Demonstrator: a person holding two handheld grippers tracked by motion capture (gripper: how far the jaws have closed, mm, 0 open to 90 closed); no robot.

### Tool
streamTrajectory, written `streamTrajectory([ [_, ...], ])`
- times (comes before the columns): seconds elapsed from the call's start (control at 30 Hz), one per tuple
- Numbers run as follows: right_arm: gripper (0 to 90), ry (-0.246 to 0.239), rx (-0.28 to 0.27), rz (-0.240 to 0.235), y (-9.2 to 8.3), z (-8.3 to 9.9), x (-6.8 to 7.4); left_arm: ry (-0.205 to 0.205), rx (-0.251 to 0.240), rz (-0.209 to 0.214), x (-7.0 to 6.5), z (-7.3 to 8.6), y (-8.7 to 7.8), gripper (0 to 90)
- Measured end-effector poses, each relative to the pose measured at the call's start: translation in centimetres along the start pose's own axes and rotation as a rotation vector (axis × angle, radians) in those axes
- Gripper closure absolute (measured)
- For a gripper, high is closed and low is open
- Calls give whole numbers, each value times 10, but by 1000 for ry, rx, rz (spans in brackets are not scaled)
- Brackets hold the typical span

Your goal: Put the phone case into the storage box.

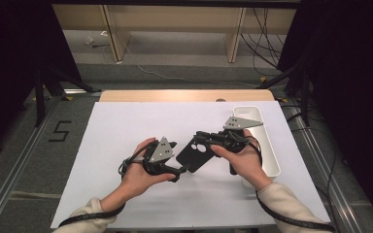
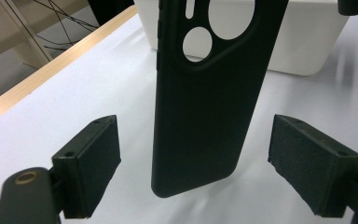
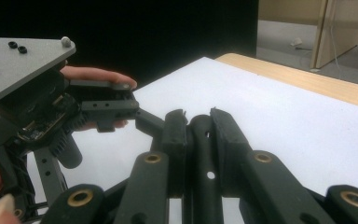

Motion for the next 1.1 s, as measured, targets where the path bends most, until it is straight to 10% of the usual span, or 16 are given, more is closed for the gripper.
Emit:
streamTrajectory([
  [1.1,777,-265,105,-129,-5,-5,17,19,-13,60,-9,0,7,187],
])
Point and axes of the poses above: each handheld gripper's, and its own axes: y roughly forward along the jaws, z roughly out of its underside, x roughly to its left, the point moved 8 cm from there along y, roughly forward along the jaws, and after that the axes turned 3 degrees about x, right-handed, at the moved point
